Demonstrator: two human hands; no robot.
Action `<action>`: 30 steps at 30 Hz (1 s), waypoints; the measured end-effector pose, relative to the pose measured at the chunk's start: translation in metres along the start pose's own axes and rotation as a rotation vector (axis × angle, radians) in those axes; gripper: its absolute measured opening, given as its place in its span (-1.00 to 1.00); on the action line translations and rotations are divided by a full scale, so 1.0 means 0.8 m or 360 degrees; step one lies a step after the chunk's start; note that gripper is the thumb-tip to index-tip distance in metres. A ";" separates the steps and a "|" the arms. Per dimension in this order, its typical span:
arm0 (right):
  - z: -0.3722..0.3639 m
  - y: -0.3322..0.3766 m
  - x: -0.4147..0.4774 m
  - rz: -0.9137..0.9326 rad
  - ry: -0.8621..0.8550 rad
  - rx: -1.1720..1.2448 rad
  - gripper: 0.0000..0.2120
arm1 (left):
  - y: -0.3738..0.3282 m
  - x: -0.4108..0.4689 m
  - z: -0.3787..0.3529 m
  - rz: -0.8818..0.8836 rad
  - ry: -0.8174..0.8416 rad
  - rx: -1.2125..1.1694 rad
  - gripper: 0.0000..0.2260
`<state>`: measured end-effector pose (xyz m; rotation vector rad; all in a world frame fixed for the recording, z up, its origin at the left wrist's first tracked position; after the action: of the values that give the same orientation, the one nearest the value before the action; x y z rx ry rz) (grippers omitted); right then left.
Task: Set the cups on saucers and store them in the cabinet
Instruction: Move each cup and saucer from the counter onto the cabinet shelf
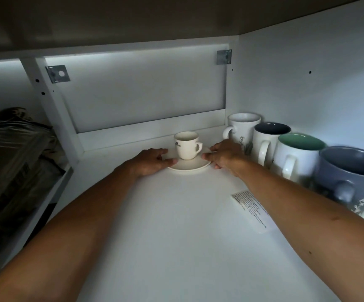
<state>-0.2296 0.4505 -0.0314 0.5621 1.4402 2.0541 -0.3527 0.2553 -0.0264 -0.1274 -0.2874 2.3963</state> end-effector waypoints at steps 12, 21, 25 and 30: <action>0.009 0.024 -0.063 0.0160 0.0277 -0.0690 -0.40 | -0.002 -0.095 0.013 -0.0009 0.0049 -0.0020 -0.25; 0.018 0.041 -0.164 0.0263 0.0600 -0.1088 -0.19 | -0.022 -0.160 0.019 0.0054 0.0100 0.0292 -0.13; 0.028 0.049 -0.217 0.0252 0.0667 -0.1243 -0.17 | -0.032 -0.215 0.012 0.0104 0.0244 0.0399 -0.20; 0.056 0.074 -0.310 0.0257 0.0765 -0.1411 -0.12 | -0.053 -0.319 0.024 0.0070 0.0385 0.0399 -0.23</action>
<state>-0.0270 0.3038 0.0347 -0.2050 0.5517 2.7752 -0.1389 0.1121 0.0055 -0.3067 0.1294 2.4069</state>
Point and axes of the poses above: each hand's wrist, its own x-axis towards the middle knuckle, its own z-axis out of the back of the hand, y = z × x, the point moved 8 cm from there along x, towards the middle knuckle, and after that the axes turned 11 degrees about x, right-handed, at the moved point
